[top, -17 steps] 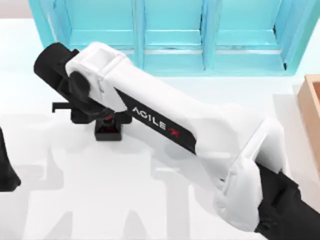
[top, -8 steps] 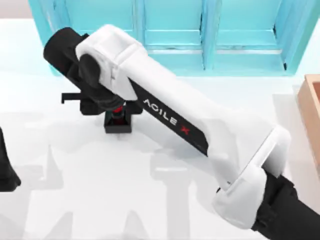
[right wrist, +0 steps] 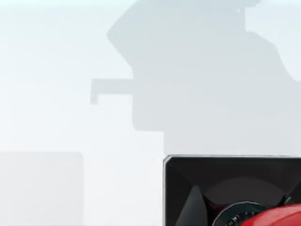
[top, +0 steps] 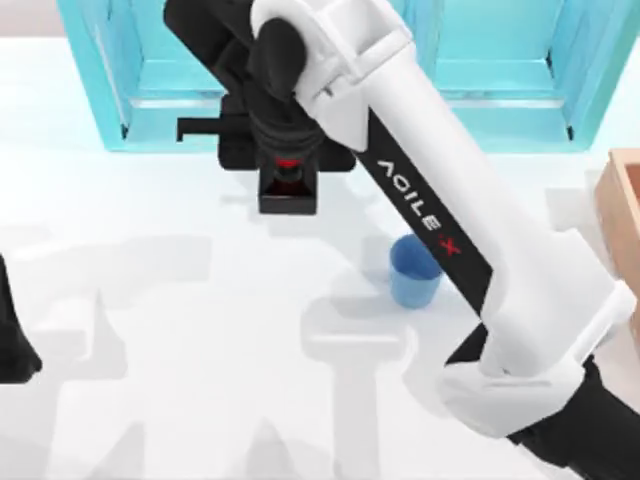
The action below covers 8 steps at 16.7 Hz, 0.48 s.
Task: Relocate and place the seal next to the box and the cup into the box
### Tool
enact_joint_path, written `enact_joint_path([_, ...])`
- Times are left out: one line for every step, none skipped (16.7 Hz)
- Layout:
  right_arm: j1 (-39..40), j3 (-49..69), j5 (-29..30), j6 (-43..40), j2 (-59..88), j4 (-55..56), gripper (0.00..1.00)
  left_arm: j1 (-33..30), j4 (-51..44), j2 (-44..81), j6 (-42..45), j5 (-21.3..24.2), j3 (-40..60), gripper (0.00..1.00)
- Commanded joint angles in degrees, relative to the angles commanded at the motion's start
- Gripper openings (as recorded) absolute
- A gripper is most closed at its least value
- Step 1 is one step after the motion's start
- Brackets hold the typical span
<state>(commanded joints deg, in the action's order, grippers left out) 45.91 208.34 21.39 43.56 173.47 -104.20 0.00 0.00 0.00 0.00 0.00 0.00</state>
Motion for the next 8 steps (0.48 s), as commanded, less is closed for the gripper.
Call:
enact_joint_path([-0.4, 1.6, -0.1, -0.4, 0.2, -1.4, 0.0, 0.0, 0.0, 0.0, 0.0, 0.0, 0.0, 1.0])
enact_joint_path([-0.6, 2.5, -0.2, -0.6, 0.3, -2.3, 0.0, 0.0, 0.0, 0.0, 0.0, 0.0, 0.0, 1.0])
enact_joint_path([-0.7, 2.8, -0.2, -0.7, 0.3, -2.6, 0.0, 0.0, 0.0, 0.0, 0.0, 0.0, 0.0, 1.0])
enact_joint_path([-0.7, 2.8, -0.2, -0.7, 0.3, -2.6, 0.0, 0.0, 0.0, 0.0, 0.0, 0.0, 0.0, 1.0])
enact_joint_path([-0.7, 2.8, -0.2, -0.7, 0.3, -2.6, 0.0, 0.0, 0.0, 0.0, 0.0, 0.0, 0.0, 1.0])
enact_joint_path([0.3, -0.5, -1.1, -0.6, -1.8, 2.9, 0.0, 0.0, 0.0, 0.0, 0.0, 0.0, 0.0, 1.0])
enact_joint_path([0.3, -0.5, -1.1, -0.6, -1.8, 2.9, 0.0, 0.0, 0.0, 0.0, 0.0, 0.0, 0.0, 1.0])
enact_joint_path([0.3, -1.0, -1.2, -0.7, -2.3, 3.2, 0.0, 0.0, 0.0, 0.0, 0.0, 0.0, 0.0, 1.0])
